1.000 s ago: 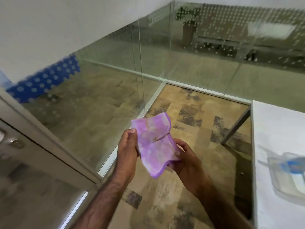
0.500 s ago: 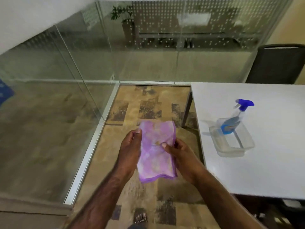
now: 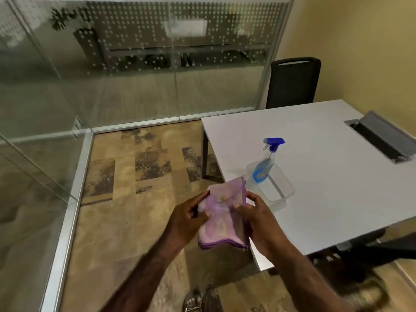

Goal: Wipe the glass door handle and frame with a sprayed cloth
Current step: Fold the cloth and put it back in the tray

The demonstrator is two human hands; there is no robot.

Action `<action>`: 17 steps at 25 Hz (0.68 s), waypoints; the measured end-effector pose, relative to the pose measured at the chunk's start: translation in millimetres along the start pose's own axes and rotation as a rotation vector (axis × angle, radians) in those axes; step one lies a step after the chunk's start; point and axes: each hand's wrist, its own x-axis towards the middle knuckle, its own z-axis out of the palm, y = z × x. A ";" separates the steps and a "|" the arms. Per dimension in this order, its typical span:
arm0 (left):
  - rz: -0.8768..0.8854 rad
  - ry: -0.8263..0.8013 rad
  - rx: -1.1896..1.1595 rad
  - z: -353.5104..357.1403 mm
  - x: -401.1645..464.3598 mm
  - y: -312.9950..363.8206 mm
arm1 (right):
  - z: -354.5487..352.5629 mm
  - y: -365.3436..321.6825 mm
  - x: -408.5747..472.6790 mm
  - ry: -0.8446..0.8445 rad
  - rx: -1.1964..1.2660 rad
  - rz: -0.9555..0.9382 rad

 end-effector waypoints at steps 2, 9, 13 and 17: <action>0.031 -0.031 0.121 7.9 21.3 -0.4 | -9.7 -6.4 8.0 0.012 -0.014 -0.031; 0.201 -0.108 0.401 38.9 73.8 10.2 | -39.3 -17.7 22.1 0.109 -0.224 -0.228; 0.259 -0.136 0.445 57.7 95.4 15.1 | -65.4 -25.4 30.1 0.181 -0.399 -0.271; 0.199 -0.162 0.454 86.7 116.9 19.1 | -99.0 -39.2 43.2 0.229 -0.517 -0.258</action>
